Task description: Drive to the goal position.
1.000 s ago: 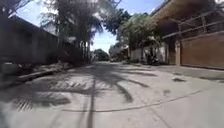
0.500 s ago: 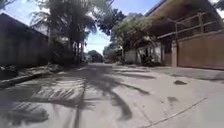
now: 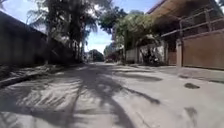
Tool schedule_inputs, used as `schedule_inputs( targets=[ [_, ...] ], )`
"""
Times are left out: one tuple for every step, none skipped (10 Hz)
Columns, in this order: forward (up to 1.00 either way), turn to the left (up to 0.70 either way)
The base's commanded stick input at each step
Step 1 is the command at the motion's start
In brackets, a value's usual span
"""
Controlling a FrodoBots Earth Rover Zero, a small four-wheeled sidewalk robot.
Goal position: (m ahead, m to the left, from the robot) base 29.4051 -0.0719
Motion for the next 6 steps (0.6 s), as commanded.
schedule_inputs(
  targets=[
    [0.85,0.0],
    [0.85,0.0],
    [0.85,0.0],
    [0.85,0.0],
    [0.85,0.0],
    [0.85,0.0]
  ],
)
